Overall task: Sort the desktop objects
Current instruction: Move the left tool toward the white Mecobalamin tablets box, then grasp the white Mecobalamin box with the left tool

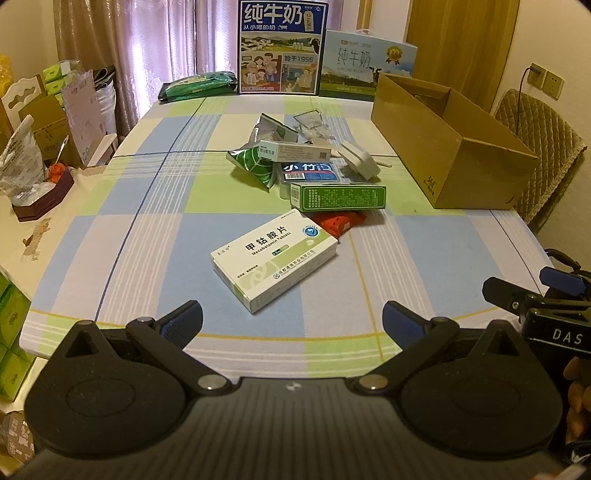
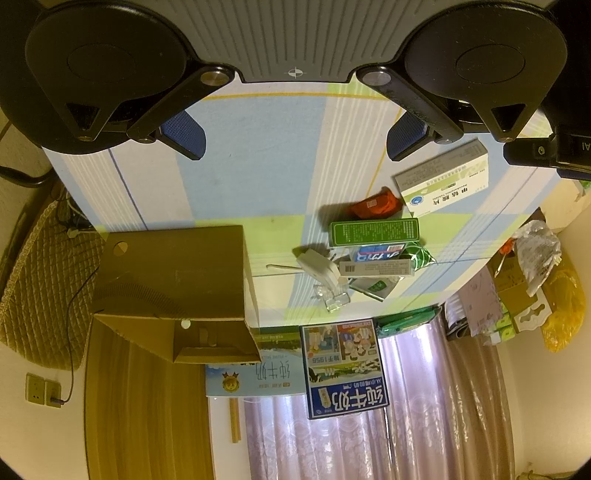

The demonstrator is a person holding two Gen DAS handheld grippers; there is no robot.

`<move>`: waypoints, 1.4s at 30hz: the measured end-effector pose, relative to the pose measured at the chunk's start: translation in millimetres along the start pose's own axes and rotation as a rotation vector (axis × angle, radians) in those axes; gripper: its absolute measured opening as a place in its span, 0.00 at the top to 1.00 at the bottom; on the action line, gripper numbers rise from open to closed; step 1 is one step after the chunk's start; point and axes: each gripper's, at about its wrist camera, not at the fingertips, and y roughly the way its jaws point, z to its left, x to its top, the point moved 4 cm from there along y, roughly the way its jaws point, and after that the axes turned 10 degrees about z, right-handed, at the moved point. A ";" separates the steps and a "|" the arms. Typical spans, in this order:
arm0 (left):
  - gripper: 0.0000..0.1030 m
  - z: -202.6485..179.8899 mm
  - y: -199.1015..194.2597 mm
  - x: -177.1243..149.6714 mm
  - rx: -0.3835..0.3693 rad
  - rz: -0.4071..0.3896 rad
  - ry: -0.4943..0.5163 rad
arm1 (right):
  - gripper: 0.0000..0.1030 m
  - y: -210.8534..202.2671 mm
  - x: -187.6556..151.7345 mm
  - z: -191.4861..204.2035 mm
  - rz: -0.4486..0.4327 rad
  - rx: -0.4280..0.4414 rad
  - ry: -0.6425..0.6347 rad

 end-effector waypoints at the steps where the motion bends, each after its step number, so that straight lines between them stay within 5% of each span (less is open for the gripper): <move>1: 0.01 0.0 0.2 0.2 -0.004 0.002 0.000 | 0.02 0.0 -0.7 -0.3 0.000 0.000 0.000; 18: 0.01 -0.1 0.9 3.1 -0.094 0.014 0.053 | 0.02 0.5 0.1 0.5 0.003 -0.002 -0.003; 31: 0.01 7.3 6.4 26.7 -0.128 0.027 0.263 | 0.02 3.8 5.0 1.5 0.041 0.033 -0.021; 42: 0.02 17.1 34.8 57.0 -0.161 0.087 0.565 | 0.02 19.5 41.4 20.7 0.020 0.059 -0.236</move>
